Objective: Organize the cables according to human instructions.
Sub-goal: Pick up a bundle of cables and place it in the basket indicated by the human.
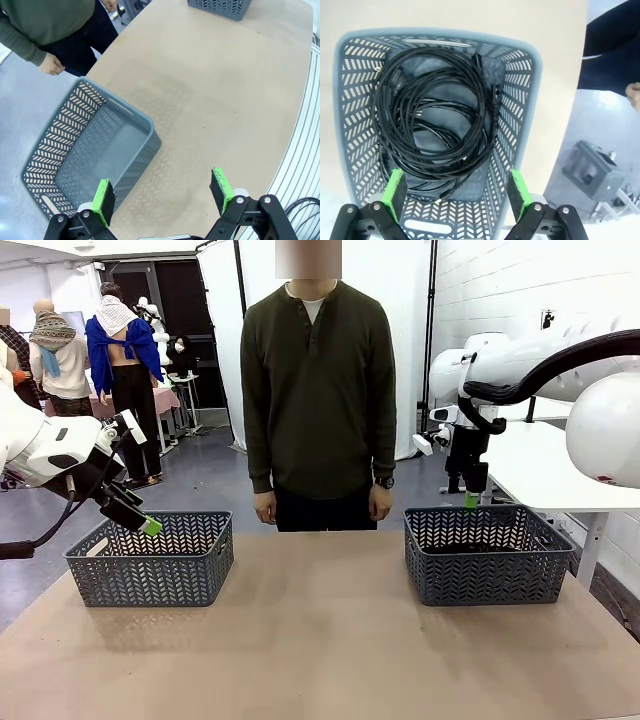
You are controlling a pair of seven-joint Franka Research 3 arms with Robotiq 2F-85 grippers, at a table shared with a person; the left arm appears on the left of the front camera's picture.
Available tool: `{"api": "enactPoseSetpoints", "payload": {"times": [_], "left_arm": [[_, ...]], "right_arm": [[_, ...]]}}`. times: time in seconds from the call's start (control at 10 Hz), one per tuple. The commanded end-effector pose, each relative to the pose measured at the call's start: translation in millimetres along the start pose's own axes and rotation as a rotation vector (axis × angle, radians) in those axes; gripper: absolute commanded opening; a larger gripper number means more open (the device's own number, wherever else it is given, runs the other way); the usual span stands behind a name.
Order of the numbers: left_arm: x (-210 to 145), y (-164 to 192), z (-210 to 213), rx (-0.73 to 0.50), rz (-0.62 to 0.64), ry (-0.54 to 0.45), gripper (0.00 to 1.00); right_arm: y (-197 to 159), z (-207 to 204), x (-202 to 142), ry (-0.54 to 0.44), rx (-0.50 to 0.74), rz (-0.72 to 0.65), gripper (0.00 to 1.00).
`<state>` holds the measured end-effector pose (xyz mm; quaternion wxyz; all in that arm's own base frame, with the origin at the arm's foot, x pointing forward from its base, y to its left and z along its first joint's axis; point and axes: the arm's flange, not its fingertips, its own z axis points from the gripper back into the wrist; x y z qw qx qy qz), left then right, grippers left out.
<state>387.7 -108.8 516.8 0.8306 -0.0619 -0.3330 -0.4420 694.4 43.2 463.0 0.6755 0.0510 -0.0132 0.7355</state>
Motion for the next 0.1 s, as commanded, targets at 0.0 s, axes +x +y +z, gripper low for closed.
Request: {"api": "enactPoseSetpoints", "payload": {"times": [0.0], "left_arm": [[-2.3, 2.7, -0.7, -0.011, -0.003, -0.009, 1.0]], "right_arm": [[1.1, 0.7, -0.4, -0.018, 0.003, 0.001, 1.0]]}}
